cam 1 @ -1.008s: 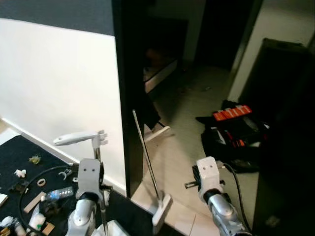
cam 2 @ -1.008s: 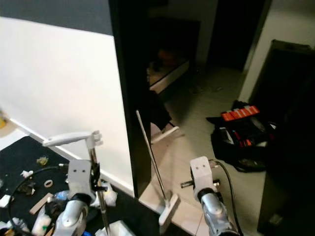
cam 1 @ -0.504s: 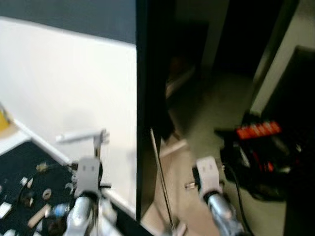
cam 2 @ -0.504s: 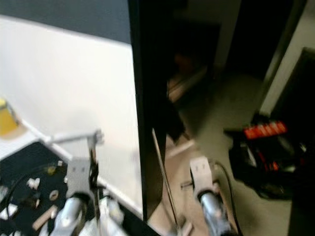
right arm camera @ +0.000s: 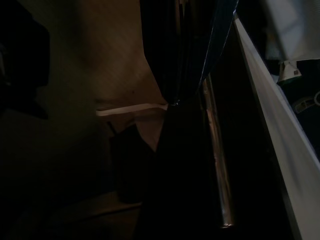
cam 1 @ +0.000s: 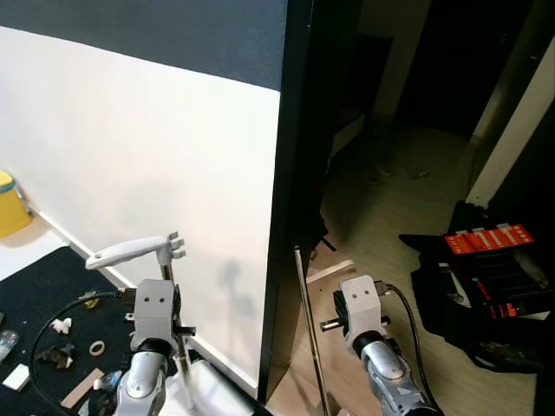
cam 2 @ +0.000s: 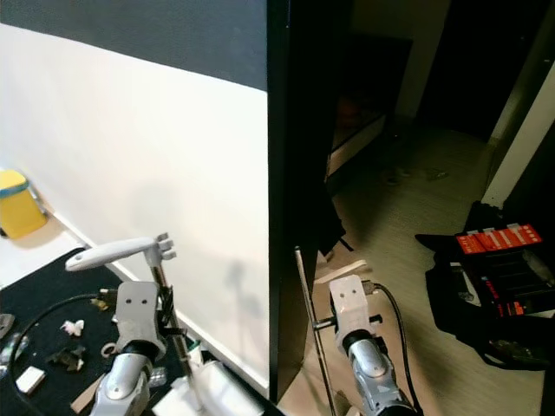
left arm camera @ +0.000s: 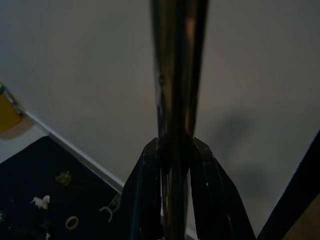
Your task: Sweep floor
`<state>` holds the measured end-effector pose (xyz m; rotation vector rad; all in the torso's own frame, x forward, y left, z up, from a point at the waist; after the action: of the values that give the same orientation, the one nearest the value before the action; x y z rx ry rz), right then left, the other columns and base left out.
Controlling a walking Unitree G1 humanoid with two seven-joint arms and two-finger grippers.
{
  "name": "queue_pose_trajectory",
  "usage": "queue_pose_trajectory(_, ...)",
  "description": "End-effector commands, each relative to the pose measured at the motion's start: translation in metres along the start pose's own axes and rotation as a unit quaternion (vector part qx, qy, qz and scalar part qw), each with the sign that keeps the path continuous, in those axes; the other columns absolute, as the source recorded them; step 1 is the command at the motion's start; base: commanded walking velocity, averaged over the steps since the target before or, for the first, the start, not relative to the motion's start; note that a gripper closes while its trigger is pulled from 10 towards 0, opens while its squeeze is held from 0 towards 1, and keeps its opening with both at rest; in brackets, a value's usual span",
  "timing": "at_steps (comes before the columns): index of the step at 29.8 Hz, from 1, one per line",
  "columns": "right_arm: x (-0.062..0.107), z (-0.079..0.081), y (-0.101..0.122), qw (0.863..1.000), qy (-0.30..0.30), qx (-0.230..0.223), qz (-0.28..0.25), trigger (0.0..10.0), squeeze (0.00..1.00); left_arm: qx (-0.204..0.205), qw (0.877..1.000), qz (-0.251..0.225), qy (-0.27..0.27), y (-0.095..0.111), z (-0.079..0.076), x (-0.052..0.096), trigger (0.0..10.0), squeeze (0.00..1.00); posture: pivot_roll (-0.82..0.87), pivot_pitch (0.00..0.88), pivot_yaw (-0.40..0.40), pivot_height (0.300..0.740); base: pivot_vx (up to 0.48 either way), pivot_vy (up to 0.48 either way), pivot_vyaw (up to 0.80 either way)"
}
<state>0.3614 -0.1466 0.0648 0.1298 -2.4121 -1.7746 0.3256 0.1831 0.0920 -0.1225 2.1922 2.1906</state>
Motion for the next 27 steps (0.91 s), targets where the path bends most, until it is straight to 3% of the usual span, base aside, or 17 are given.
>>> queue_pose_trajectory(1,0.005,0.000,-0.010,1.000,-0.001,-0.002,0.017,10.0,0.00,-0.007,1.000,-0.025,-0.007,0.009,-0.003,0.000,10.0,0.00,0.00,0.075,-0.011,0.740,0.000,0.000,0.00)
queue_pose_trajectory(10,0.004,0.005,-0.009,1.000,0.007,-0.004,0.018,10.0,0.00,-0.019,1.000,-0.013,-0.005,0.006,-0.003,0.002,10.0,0.00,0.01,0.081,-0.005,0.740,0.000,0.000,0.00)
queue_pose_trajectory(21,-0.002,0.026,-0.003,0.999,0.045,0.017,0.017,10.0,0.00,-0.007,1.000,-0.001,0.015,0.004,0.001,0.006,10.0,0.00,0.06,0.138,-0.003,0.740,0.000,0.000,0.00)
queue_pose_trajectory(27,-0.017,0.026,0.016,1.000,0.027,0.009,0.003,10.0,0.00,-0.006,0.999,-0.023,0.023,0.022,0.007,0.010,10.0,0.00,0.12,0.209,0.011,0.740,0.000,0.000,0.00)
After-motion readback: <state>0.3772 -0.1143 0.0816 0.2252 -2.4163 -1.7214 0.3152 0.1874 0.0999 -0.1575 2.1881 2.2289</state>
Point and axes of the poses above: a point about 5 cm out from each wrist's last joint towards the gripper, its own x axis pointing back from the gripper into the wrist, its own y axis along the axis of the wrist's last joint, z = x × y, the point moved 3 cm from there along -x, pointing out of the wrist towards the gripper, and after that the axes turned 7 degrees about x, right-handed, at the moved point
